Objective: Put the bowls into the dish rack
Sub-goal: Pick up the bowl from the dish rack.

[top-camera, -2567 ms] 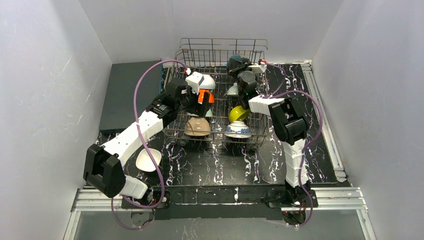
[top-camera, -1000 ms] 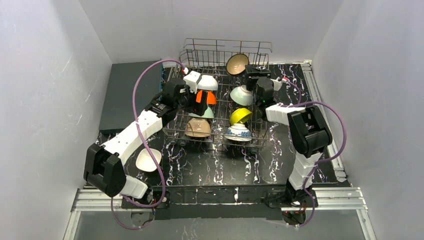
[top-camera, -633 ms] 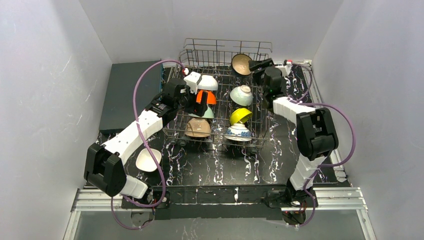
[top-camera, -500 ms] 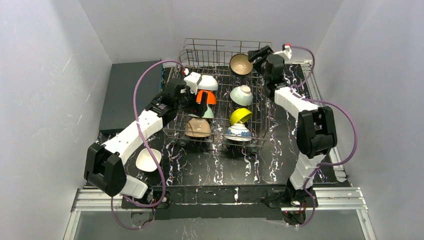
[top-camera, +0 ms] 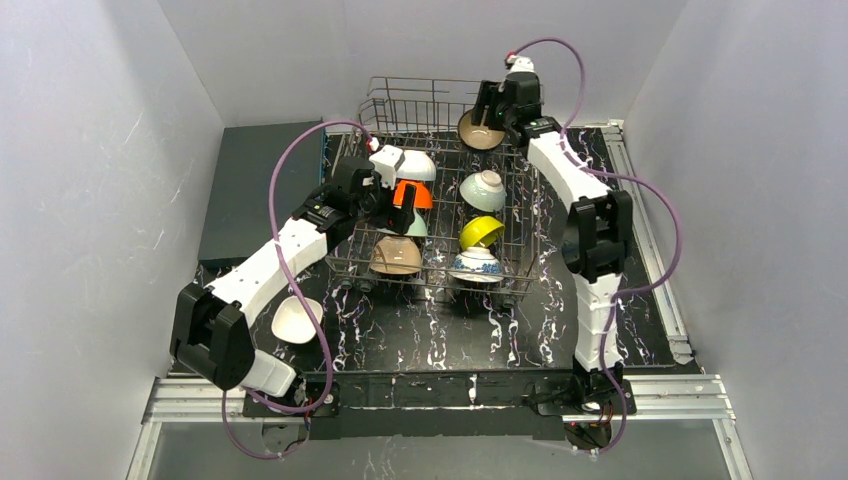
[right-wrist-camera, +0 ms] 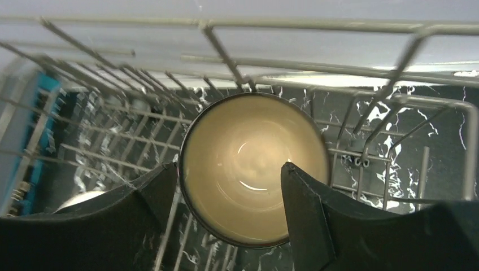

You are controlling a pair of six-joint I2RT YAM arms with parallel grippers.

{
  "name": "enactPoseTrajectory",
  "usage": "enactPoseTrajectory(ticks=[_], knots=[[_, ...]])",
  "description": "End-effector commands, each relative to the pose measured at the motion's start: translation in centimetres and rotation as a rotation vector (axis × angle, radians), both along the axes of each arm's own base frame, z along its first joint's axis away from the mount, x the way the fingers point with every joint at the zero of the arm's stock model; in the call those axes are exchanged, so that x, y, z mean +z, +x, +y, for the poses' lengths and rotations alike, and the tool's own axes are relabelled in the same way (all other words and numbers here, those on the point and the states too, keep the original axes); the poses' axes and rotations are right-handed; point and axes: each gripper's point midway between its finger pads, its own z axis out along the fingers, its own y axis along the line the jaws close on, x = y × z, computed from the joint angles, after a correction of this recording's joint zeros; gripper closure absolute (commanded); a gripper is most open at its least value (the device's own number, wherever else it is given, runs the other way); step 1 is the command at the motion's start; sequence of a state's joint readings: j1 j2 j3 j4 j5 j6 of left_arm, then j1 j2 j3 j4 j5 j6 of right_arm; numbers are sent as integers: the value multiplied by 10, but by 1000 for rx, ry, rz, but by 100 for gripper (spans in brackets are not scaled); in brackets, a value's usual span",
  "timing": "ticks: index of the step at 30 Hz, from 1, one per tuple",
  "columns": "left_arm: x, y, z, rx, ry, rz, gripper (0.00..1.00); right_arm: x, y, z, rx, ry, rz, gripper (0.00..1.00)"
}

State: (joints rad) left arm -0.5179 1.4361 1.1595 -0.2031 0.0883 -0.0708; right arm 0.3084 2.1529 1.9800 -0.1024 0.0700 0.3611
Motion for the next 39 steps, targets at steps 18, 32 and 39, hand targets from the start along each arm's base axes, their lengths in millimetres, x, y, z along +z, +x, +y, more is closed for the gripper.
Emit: enactPoseTrajectory(ticks=[18, 32, 39], knots=[[5, 5, 3, 12, 18, 5, 12, -52, -21, 55, -7, -803, -5, 29], [4, 5, 4, 11, 22, 11, 13, -73, -6, 49, -50, -870, -12, 53], [4, 5, 4, 11, 23, 5, 13, -58, -3, 49, -29, -758, -23, 99]])
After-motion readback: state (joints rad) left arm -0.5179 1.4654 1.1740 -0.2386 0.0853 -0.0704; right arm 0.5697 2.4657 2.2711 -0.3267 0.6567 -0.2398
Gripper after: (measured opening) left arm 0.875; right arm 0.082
